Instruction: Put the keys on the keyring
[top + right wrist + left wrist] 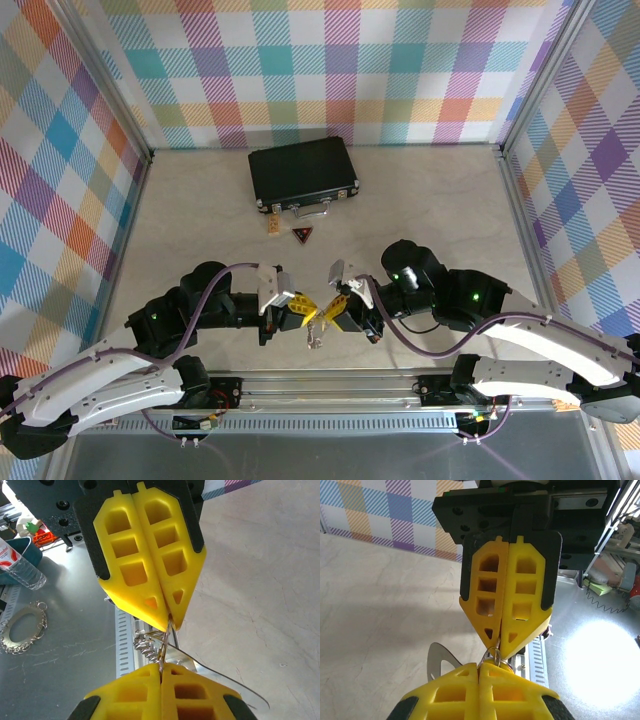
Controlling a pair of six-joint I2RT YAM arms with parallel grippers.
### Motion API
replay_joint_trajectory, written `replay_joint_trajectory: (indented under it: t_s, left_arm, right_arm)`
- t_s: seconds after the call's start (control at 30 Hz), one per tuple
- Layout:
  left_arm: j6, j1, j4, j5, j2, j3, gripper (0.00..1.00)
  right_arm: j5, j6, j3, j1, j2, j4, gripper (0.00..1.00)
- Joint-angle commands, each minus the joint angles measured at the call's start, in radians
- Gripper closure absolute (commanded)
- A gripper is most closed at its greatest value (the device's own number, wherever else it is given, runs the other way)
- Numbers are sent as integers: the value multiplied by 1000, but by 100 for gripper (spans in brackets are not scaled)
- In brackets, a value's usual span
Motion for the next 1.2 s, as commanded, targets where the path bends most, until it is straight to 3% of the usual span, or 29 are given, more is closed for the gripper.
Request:
replay_joint_trajectory:
  t_s: [0.0, 0.47, 0.7, 1.17]
  left_arm:
    - [10, -10, -34, 11, 2, 23, 100]
    - [20, -9, -68, 5, -14, 45, 100]
    - [18, -8, -74, -18, -52, 38, 100]
    - [13, -9, -48, -13, -52, 31, 100]
  right_arm:
    - [8, -13, 36, 6, -4, 61, 100]
    - [-11, -19, 34, 6, 16, 55, 100]
    - [51, -51, 50, 7, -8, -43, 100]
    - [-31, -45, 44, 8, 23, -6, 100]
